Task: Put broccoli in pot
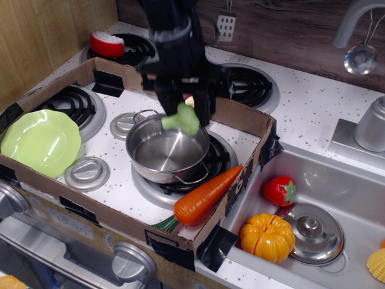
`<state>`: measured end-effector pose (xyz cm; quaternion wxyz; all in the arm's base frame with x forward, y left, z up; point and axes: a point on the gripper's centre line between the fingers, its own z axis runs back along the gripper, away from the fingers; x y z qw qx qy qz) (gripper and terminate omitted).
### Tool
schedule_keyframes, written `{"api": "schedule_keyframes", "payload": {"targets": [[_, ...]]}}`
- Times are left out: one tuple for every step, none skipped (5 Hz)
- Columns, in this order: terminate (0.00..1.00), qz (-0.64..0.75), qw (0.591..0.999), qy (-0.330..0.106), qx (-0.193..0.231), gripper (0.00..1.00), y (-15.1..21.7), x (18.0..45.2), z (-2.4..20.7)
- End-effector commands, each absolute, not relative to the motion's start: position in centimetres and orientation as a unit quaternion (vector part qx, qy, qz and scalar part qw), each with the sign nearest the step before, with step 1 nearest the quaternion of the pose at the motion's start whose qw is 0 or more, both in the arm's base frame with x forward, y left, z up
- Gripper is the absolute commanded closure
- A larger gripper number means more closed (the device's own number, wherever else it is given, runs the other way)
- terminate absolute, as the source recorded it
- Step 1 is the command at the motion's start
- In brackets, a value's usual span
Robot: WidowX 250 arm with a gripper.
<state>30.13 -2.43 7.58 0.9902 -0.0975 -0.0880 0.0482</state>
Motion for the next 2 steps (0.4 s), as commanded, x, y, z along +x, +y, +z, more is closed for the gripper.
{"api": "schedule_keyframes", "payload": {"targets": [[0.00, 0.019, 0.987, -0.132, -0.089, 0.00, -1.6, 31.7, 9.8], [1.00, 0.008, 0.989, -0.126, -0.071, 0.00, -0.8, 32.1, 10.8]]}}
